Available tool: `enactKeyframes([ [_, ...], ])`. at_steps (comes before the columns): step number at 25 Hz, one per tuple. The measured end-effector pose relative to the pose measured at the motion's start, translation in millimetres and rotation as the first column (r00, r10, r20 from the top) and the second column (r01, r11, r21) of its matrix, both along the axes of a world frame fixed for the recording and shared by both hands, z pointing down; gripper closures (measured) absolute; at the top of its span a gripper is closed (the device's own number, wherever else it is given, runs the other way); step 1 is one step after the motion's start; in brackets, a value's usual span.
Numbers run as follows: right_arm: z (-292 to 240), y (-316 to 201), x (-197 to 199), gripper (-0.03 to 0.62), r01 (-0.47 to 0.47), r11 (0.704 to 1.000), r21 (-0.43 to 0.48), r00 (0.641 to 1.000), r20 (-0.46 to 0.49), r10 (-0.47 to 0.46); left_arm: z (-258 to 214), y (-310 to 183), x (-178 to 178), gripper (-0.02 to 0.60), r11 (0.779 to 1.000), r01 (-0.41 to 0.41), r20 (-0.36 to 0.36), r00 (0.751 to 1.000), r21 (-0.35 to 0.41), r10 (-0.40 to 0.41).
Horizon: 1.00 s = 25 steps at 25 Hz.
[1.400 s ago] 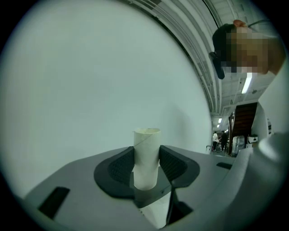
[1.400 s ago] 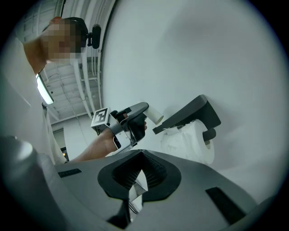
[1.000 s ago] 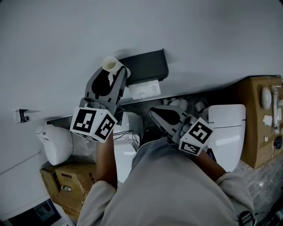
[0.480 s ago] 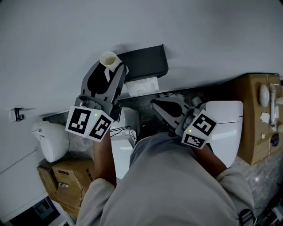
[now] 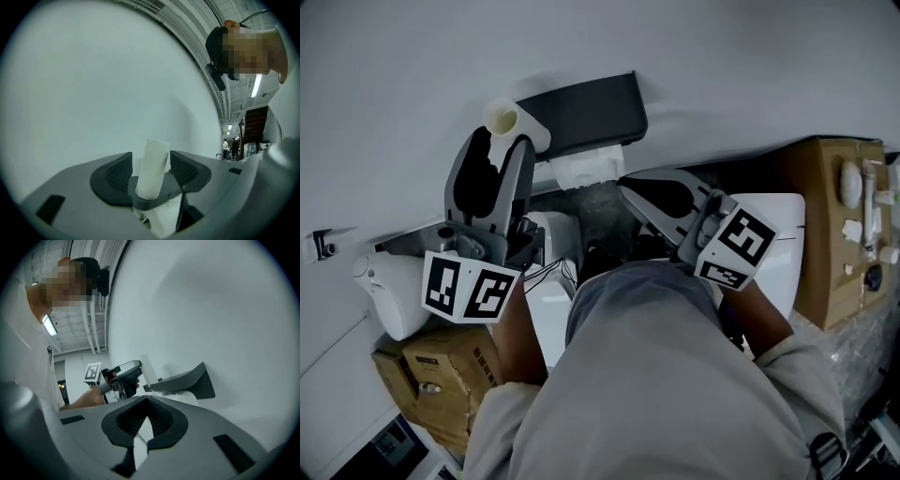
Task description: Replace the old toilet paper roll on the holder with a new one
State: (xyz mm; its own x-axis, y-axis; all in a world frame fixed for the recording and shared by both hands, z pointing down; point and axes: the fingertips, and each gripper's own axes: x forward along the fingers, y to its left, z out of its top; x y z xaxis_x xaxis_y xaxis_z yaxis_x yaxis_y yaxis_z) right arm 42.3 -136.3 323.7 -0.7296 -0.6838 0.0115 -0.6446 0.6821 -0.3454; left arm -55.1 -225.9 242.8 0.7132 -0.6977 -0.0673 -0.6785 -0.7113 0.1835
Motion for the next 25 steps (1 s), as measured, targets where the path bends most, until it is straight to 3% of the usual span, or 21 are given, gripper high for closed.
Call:
enactKeyframes([
  [4,-14.7,-3.1,4.8,0.579,-0.004,0.999,0.045,0.998,-0.068,0.007,-0.8,12.9,-12.5,0.342,0.999,0.049,-0.034,0.998,-0.009,-0.05],
  [7,-26.4,-4.4,8.9,0.579,-0.026,0.997,0.074,0.992,-0.117,0.035,3.8,23.7,-14.5,0.44,0.998,0.067,-0.042,0.997,-0.014,-0.068],
  [10,-36.1,-5.9,17.2,0.579,-0.076,0.996,0.045,0.988,-0.131,0.081,11.4,30.2,-14.1,0.577,0.996,0.082,-0.046,0.995,-0.032,-0.083],
  [17,-56.8,-6.6,30.0,0.579,-0.125,0.991,0.05,0.979,-0.158,0.131,15.1,32.8,-11.0,0.577,0.995,0.072,-0.073,0.994,-0.064,-0.077],
  [21,-59.3,-5.7,28.3,0.579,-0.126,0.991,0.045,0.981,-0.145,0.131,17.4,31.7,-9.3,0.577,0.996,0.085,-0.023,0.996,-0.037,-0.086],
  [25,-61.0,-4.3,25.7,0.579,-0.128,0.99,0.054,0.98,-0.149,0.135,18.3,31.1,-11.1,0.577,0.995,0.079,-0.055,0.995,-0.063,-0.083],
])
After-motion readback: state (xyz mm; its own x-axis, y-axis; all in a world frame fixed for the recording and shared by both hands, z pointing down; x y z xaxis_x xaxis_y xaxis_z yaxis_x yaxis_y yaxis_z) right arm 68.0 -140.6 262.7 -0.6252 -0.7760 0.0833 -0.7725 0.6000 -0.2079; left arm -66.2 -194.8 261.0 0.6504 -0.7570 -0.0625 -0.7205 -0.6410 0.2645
